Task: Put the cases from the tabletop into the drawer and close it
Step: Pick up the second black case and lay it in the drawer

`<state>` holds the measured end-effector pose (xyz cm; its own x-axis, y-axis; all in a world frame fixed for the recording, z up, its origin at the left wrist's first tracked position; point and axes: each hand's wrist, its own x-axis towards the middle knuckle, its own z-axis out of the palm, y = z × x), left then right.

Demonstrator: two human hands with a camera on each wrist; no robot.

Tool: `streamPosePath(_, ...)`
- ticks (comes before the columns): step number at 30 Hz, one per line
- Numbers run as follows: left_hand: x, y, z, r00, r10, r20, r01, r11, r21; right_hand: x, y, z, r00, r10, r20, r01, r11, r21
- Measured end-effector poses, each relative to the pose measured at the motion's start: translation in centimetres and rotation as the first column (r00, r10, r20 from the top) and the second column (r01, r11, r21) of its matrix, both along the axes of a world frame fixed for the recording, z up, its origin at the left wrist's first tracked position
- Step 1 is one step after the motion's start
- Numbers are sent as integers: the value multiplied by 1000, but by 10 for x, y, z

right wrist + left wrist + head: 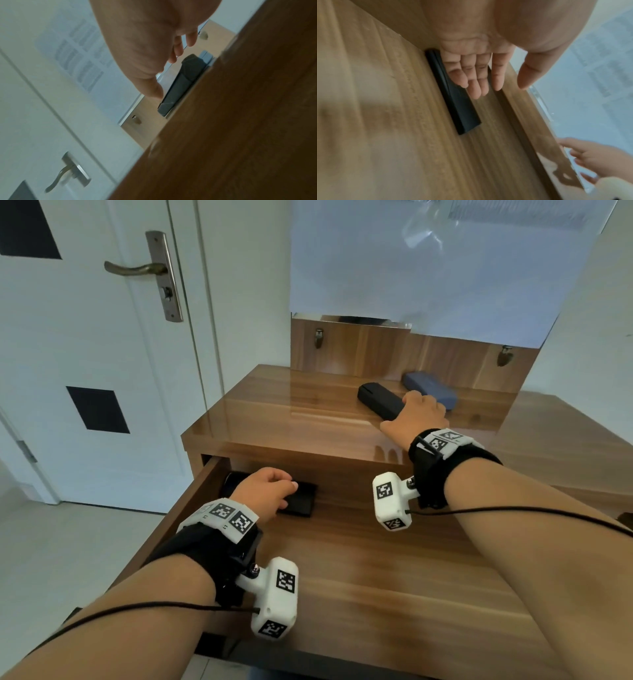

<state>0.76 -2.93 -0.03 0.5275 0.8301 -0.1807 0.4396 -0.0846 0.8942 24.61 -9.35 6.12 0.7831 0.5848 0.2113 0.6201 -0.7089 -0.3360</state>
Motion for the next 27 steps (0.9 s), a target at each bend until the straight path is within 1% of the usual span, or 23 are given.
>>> streamPosePath(2, 6, 0, 9, 999, -11, 43, 12, 999, -31, 11, 1, 0, 998, -14, -56, 12, 999, -46)
streamPosePath(4, 11, 0, 14, 994, 0, 105, 9, 996, -86, 18, 2, -2, 993, -3, -118, -4, 998, -55)
streamPosePath(6, 16, -1, 14, 988, 33, 151, -12, 990, -138, 23, 1, -4, 988, 24, -151, -28, 999, -28)
streamPosePath(11, 33, -13, -4, 976, 113, 187, -64, 966, -249, 31, -5, -7, 991, 35, -128, -32, 999, 26)
streamPosePath(13, 41, -19, -8, 976, 109, 188, -54, 960, -275, 30, -9, -9, 989, 48, -138, -37, 996, 81)
streamPosePath(15, 47, -23, -7, 978, 94, 187, -41, 962, -271, 27, -16, -10, 985, 81, -155, -55, 984, 169)
streamPosePath(18, 53, -27, -2, 973, 117, 201, -52, 952, -301, 16, -31, -11, 976, 165, -141, -111, 938, 327)
streamPosePath(21, 57, -35, -3, 967, 150, 206, -74, 940, -334, 1, -48, -11, 949, 285, -137, -194, 866, 461)
streamPosePath(24, 54, -46, -13, 971, 119, 206, -60, 960, -272, -13, -66, -18, 903, 395, -170, -235, 784, 574)
streamPosePath(27, 46, -47, -17, 969, 115, 221, -66, 974, -218, -20, -84, -32, 861, 466, -205, -228, 714, 662)
